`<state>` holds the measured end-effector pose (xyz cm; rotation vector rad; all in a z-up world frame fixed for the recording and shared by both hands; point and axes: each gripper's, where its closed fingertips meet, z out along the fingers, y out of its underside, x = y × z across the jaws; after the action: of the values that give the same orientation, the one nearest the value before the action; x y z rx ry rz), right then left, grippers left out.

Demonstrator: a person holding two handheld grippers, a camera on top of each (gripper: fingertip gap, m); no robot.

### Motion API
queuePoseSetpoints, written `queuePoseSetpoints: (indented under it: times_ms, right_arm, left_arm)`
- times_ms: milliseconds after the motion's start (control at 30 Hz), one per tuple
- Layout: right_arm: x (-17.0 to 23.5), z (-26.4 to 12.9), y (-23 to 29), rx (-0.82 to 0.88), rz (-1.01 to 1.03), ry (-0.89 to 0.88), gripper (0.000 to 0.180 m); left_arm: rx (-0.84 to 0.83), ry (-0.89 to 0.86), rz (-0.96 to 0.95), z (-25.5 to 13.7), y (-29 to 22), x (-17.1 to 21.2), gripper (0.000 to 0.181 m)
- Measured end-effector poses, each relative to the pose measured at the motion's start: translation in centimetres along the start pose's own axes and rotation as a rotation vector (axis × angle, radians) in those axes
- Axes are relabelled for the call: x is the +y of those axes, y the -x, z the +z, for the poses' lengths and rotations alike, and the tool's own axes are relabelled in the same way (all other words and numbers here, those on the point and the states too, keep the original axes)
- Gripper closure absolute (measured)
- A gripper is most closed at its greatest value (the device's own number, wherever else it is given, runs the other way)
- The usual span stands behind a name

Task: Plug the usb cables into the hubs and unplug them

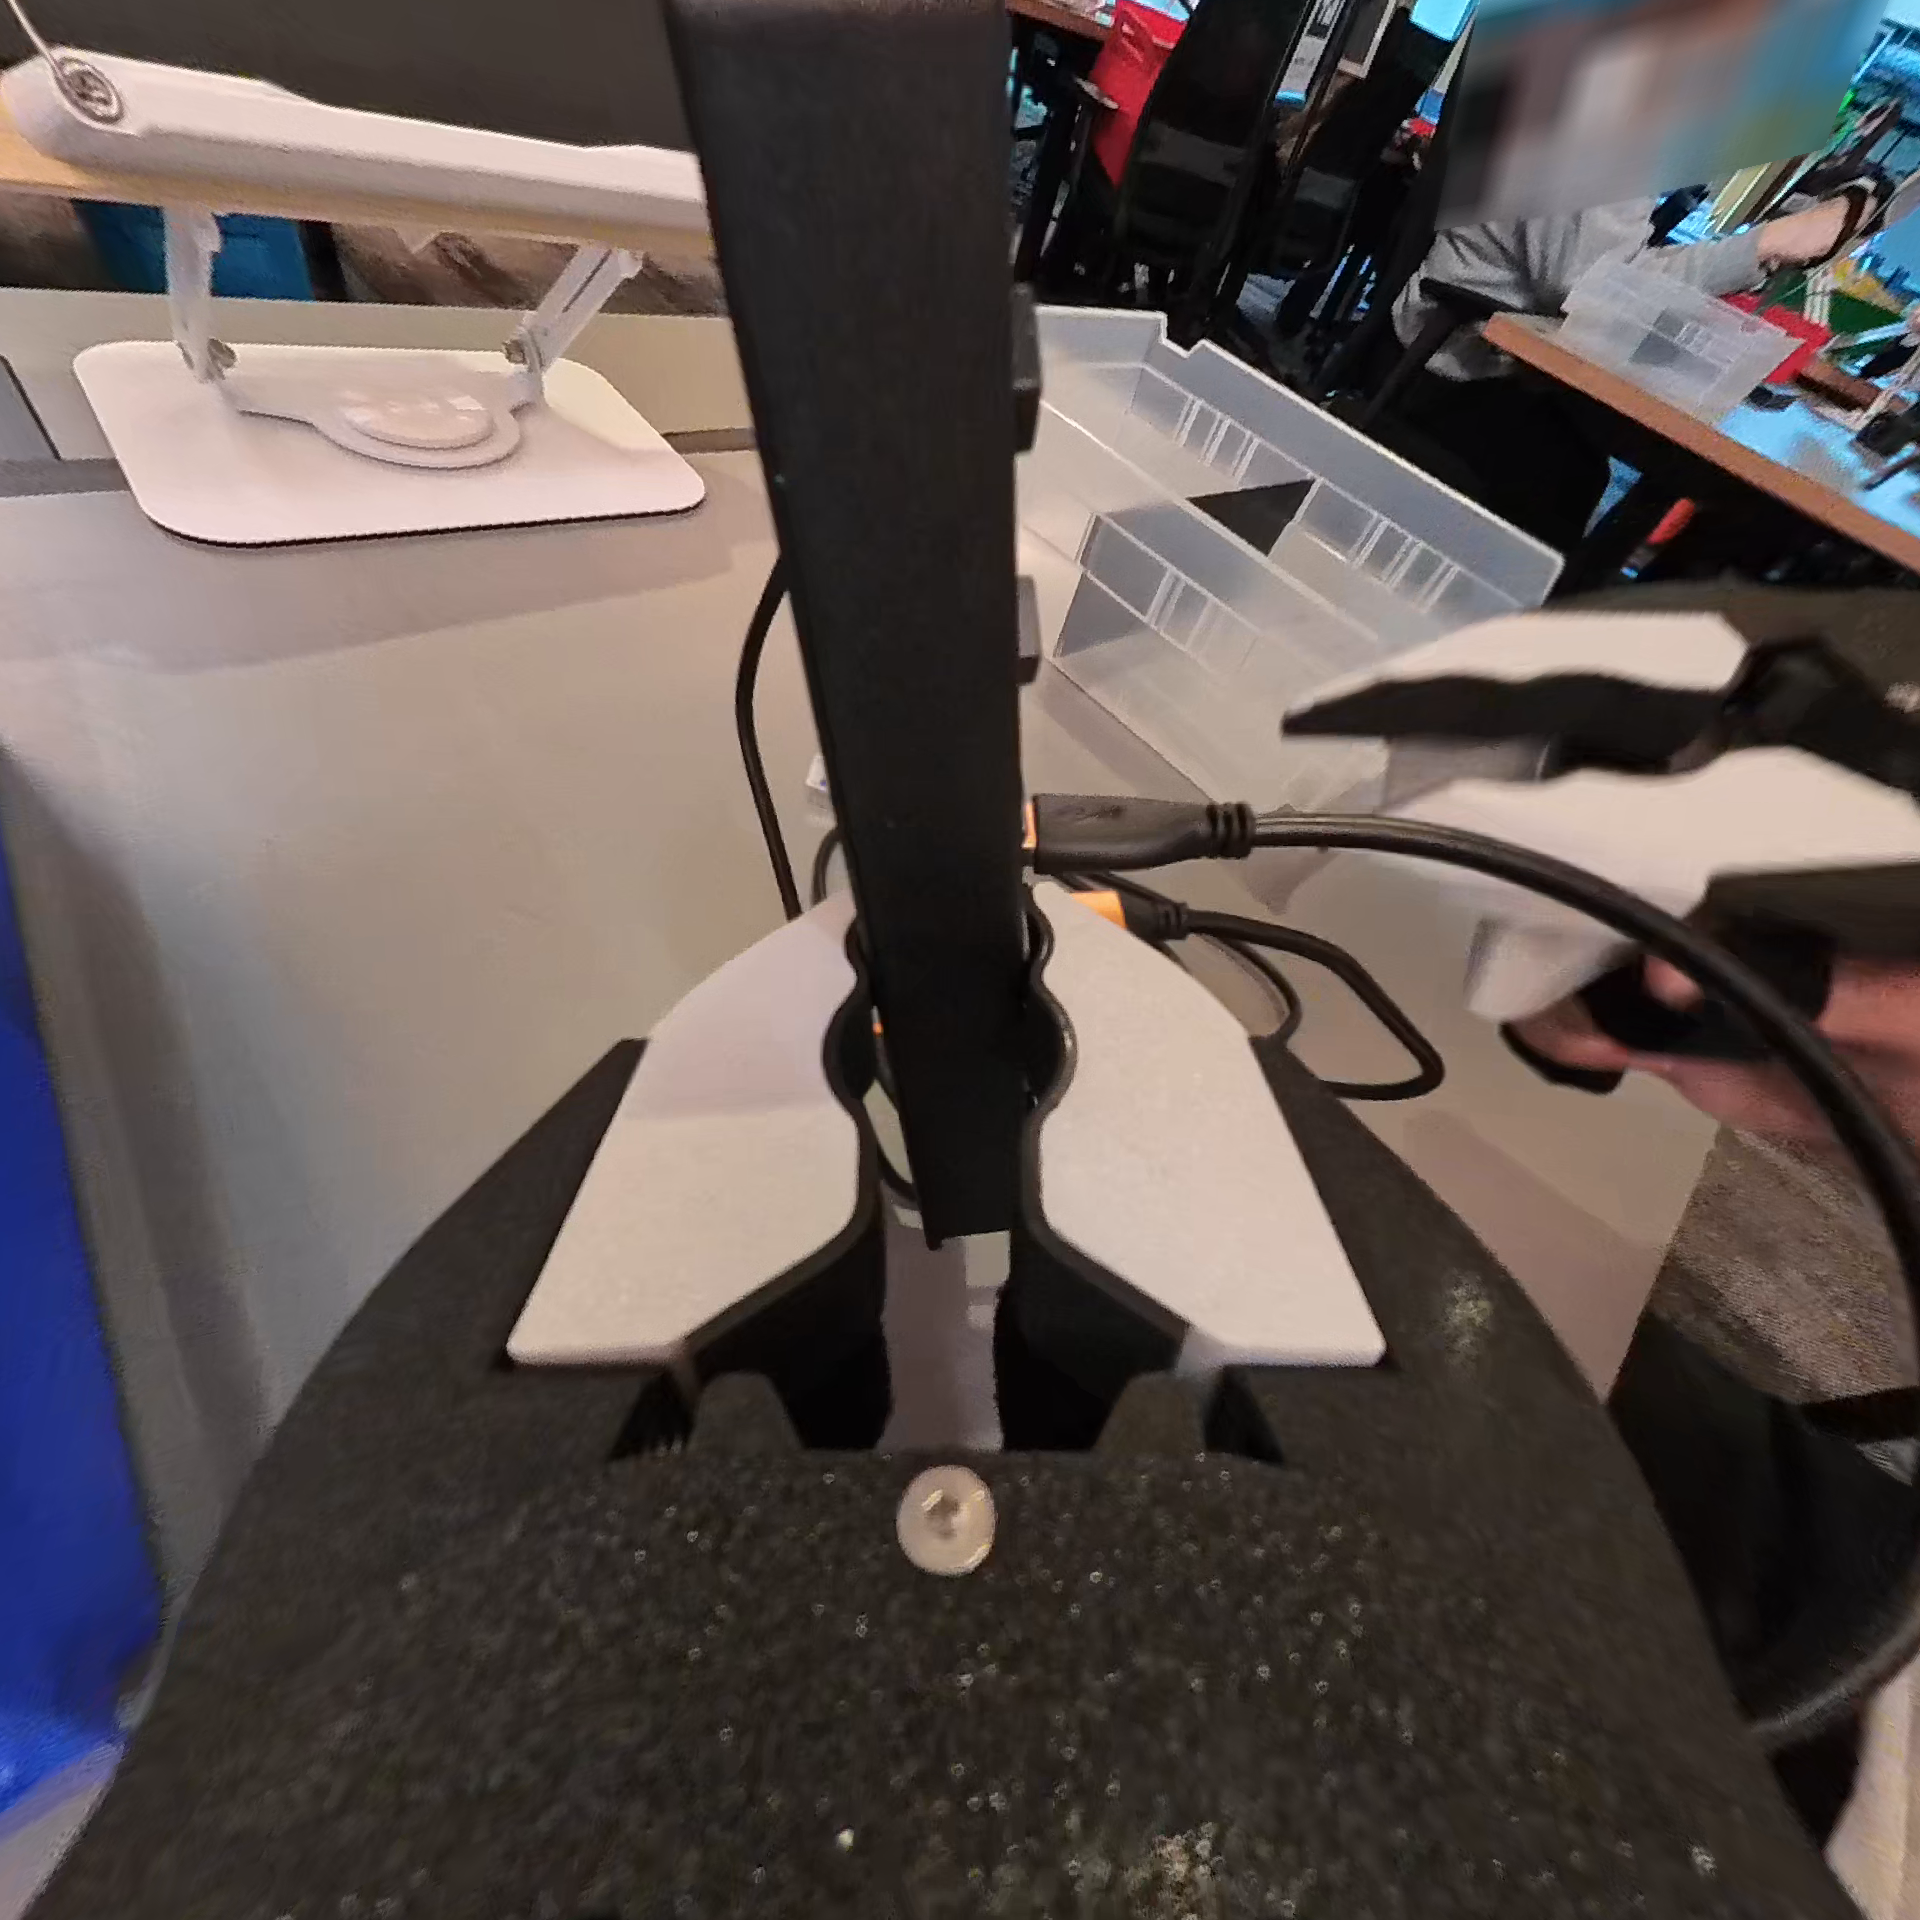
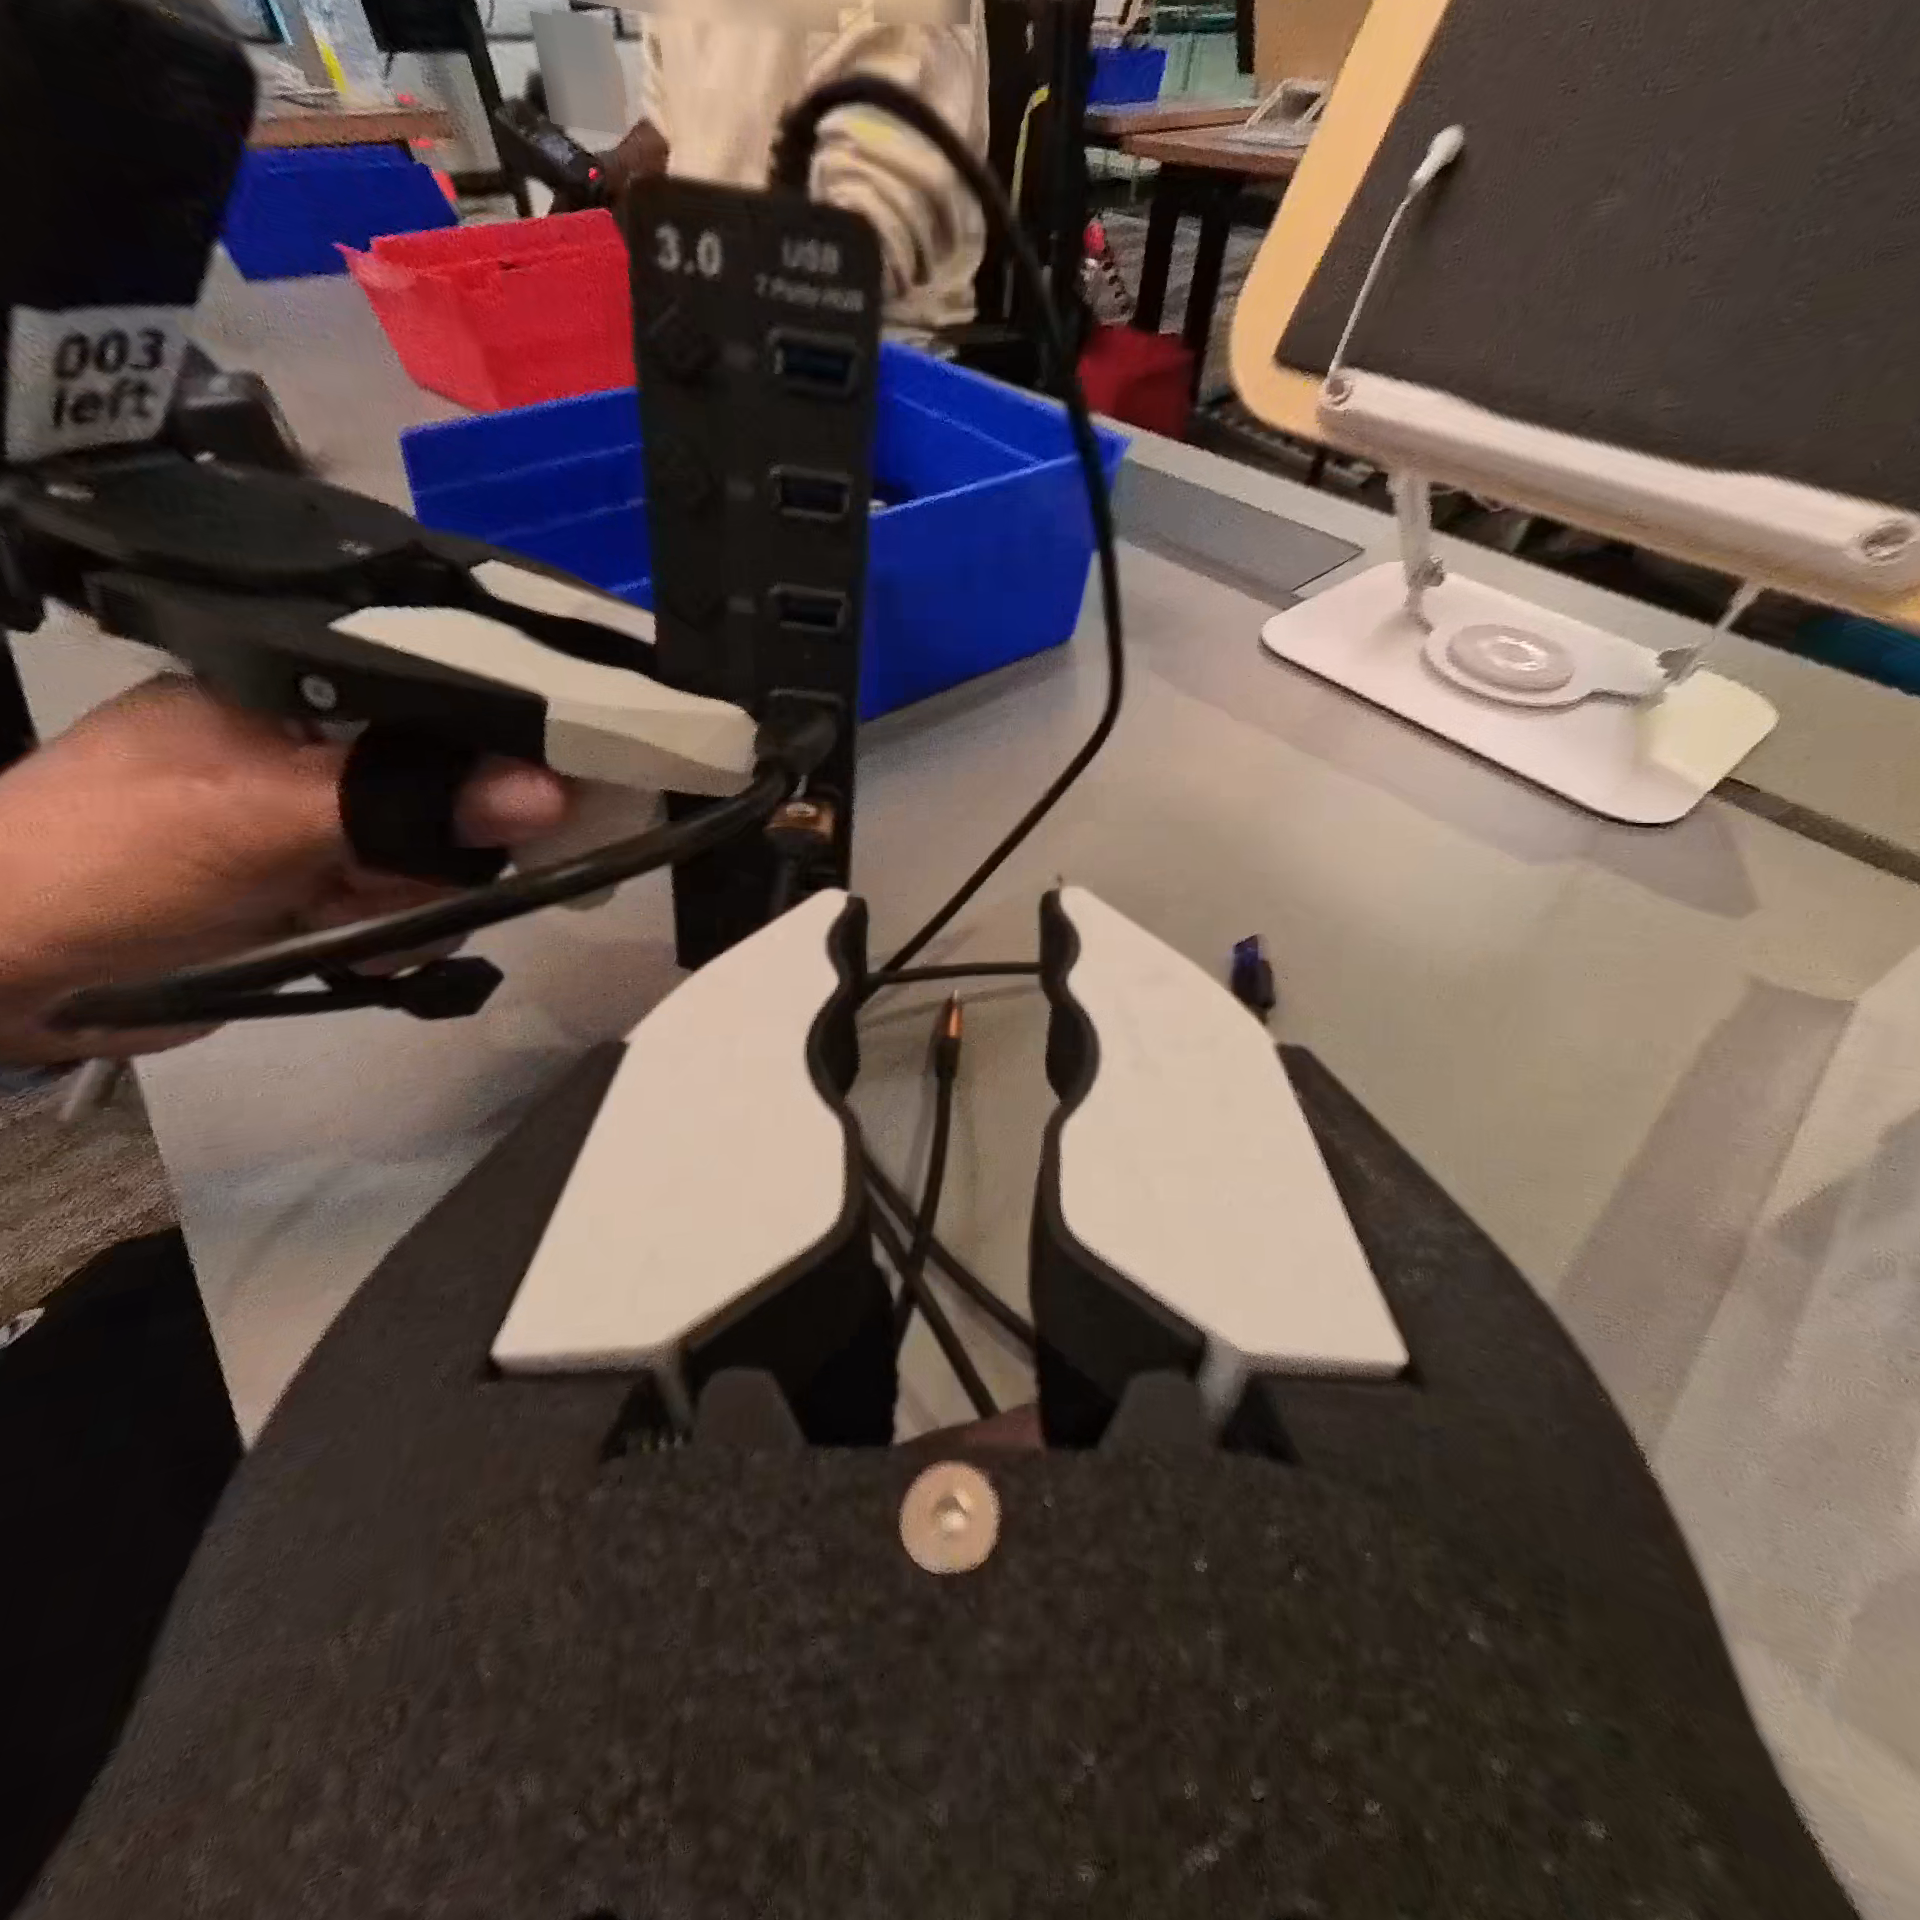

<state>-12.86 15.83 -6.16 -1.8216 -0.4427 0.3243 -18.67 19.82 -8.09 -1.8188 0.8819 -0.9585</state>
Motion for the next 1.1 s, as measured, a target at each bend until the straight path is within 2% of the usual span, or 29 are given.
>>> queuePoseSetpoints:
  times_ms: [67,200,467,600,867,1033,1100]
  right_arm:
    - [0.7,0.8,1.8,-0.039,-0.04,0.022,0.148]
    - [0.5,1.8,3.1,-0.012,-0.074,0.009,0.148]
    - [0.8,2.3,2.5,0.059,-0.002,-0.02,0.151]
    - [0.3,2.0,2.4,0.083,-0.012,-0.05,0.159]
    - [0.2,2.1,2.7,0.067,0.03,-0.062,0.166]
    - [-0.1,1.9,2.6,0.097,0.0,-0.086,0.167]
    - [-0.7,1.3,2.6,0.109,-0.001,-0.127,0.167]
  left_arm:
    - [0.009,0.003,-0.007,0.2,-0.2,0.2,0.157]
    - [0.015,0.01,0.006,0.5,-0.9,0.4,0.157]
    - [0.033,0.032,0.017,1.0,-2.2,1.1,0.157]
    - [0.037,0.031,0.021,1.1,-2.6,1.1,0.157]
    - [0.022,0.02,0.041,1.1,-2.6,1.1,0.157]
    - [-0.007,0.005,0.082,1.0,-2.6,0.5,0.157]
    - [-0.099,0.003,0.057,0.6,-0.6,0.5,0.157]
